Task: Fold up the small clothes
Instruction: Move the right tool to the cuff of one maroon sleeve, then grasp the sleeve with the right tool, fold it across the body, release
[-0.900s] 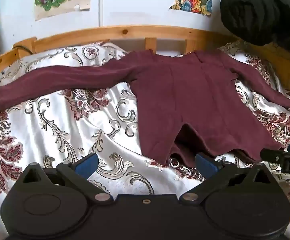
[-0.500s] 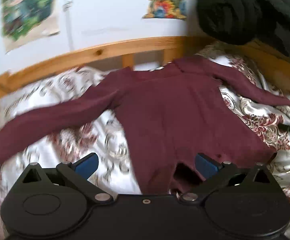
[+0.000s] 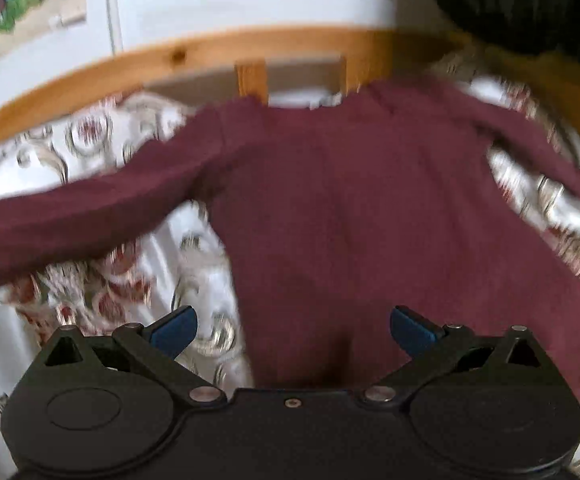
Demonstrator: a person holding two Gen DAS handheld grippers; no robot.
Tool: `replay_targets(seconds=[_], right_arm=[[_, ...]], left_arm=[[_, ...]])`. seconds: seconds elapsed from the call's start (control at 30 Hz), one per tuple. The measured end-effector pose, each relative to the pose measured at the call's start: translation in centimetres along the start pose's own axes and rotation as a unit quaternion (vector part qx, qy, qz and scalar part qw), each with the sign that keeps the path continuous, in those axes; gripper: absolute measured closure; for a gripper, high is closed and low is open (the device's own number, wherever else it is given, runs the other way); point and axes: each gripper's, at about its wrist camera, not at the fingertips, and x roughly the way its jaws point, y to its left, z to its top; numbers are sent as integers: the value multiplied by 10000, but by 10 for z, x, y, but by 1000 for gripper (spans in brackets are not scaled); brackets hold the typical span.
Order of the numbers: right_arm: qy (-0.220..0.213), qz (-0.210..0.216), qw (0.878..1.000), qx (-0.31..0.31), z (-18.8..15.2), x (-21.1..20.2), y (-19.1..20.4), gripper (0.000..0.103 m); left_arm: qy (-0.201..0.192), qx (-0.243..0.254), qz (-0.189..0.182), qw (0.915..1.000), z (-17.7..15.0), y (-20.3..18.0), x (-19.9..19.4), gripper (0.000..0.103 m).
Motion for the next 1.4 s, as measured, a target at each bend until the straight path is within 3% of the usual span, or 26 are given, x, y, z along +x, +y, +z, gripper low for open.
replay_targets(seconds=[0.17, 0.3, 0.47, 0.63, 0.7, 0.77, 0.83, 0.93, 1.0, 1.07, 1.2, 1.3, 1.4], right_arm=[[81, -136, 9989, 434, 13, 36, -5, 0], [-228, -105, 9929, 1166, 16, 50, -16, 0], [-669, -155, 9838, 1654, 12, 53, -23, 2], [-873, -524, 9798, 1722, 7, 54, -19, 29], [-970, -474, 9763, 1878, 6, 50, -21, 58], [-1063, -552, 9739, 1928, 7, 46, -20, 80], [-1254, -554, 9738, 1817, 8, 38, -14, 89], [-1717, -339, 9758, 1311, 11, 17, 9, 91], [-2025, -74, 9771, 645, 12, -1, 36, 91], [-2380, 238, 9709, -158, 6, -21, 70, 91], [-2795, 1119, 9343, -1907, -23, -53, 146, 91], [-2618, 1947, 9012, -2852, -55, -69, 197, 92], [-2378, 2501, 8597, -3766, -88, -77, 238, 92]], left_arm=[[570, -136, 0, 9983, -19, 21, 16, 1], [1216, -332, 95, 9920, -33, 40, 21, 1], [1123, -531, -21, 9923, -37, 56, 9, 1], [718, -857, -123, 9937, -28, 59, 0, 1], [537, -945, -213, 9938, -23, 58, -4, 1], [447, -1006, -297, 9935, -19, 58, -5, 1], [445, -1042, -350, 9929, -17, 59, -2, 1], [485, -1085, -404, 9921, -15, 64, 3, 1], [494, -1151, -437, 9912, -13, 66, 5, 1], [460, -1163, -476, 9910, -13, 70, 4, 1], [329, -1166, -523, 9912, -11, 74, 0, 1], [267, -1269, -571, 9899, -10, 78, -3, 1], [221, -1440, -668, 9871, -9, 83, -4, 1]])
